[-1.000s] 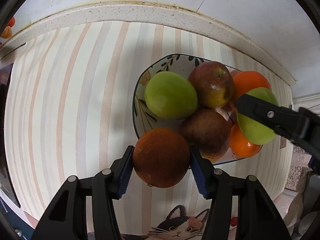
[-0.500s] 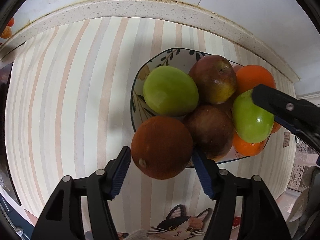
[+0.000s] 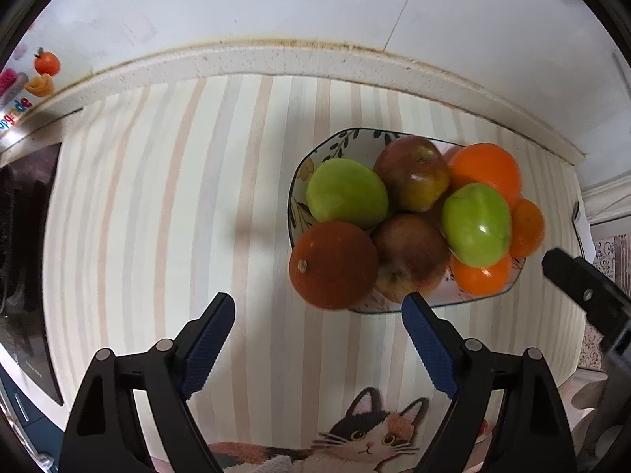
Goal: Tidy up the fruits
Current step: 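Grasp the red tomato with the left tool while the right tool grasps the small cherry tomato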
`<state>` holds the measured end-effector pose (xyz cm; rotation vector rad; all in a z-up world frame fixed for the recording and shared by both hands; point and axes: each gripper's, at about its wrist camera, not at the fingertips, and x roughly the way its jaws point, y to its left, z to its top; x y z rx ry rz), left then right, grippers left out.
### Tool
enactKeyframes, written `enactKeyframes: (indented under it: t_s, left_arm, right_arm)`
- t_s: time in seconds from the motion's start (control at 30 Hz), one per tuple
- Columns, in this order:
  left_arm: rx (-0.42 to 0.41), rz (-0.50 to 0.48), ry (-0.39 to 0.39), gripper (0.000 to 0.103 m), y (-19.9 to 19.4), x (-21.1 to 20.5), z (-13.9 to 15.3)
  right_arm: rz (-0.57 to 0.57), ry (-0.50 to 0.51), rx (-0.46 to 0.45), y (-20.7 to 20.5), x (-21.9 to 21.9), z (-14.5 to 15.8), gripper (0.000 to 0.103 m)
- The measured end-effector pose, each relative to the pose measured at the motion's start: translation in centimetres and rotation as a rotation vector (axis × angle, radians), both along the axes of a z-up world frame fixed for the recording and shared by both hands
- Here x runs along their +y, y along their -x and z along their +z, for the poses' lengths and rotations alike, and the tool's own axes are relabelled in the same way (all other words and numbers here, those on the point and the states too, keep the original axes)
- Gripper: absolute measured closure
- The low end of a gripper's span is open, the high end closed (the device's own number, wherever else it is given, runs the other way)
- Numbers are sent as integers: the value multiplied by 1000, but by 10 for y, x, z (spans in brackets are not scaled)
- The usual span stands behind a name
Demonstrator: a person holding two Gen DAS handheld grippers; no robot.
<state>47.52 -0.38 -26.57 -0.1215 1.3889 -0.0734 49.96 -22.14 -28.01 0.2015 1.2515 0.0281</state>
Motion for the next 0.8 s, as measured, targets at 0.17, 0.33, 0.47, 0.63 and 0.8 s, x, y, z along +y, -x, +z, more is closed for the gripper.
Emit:
enactKeyframes:
  t_s: [0.17, 0.33, 0.47, 0.63, 0.8]
  left_arm:
    - [-78, -19, -35, 16, 27, -5, 31]
    - [-159, -31, -49, 16, 58, -10, 65]
    - [-224, -34, -58, 16, 82, -10, 91]
    - [-284, -23, -62, 16, 108, -6, 120]
    - [-327, -30, -68, 16, 133, -7, 141]
  right_arm:
    - [6, 32, -40, 31, -3, 18, 9]
    - [14, 70, -108, 69, -3, 46, 9]
    - [11, 78, -157, 95, -4, 71, 9]
    - [9, 103, -242, 125, -3, 108, 9]
    - [12, 100, -286, 155, 1, 133, 9]
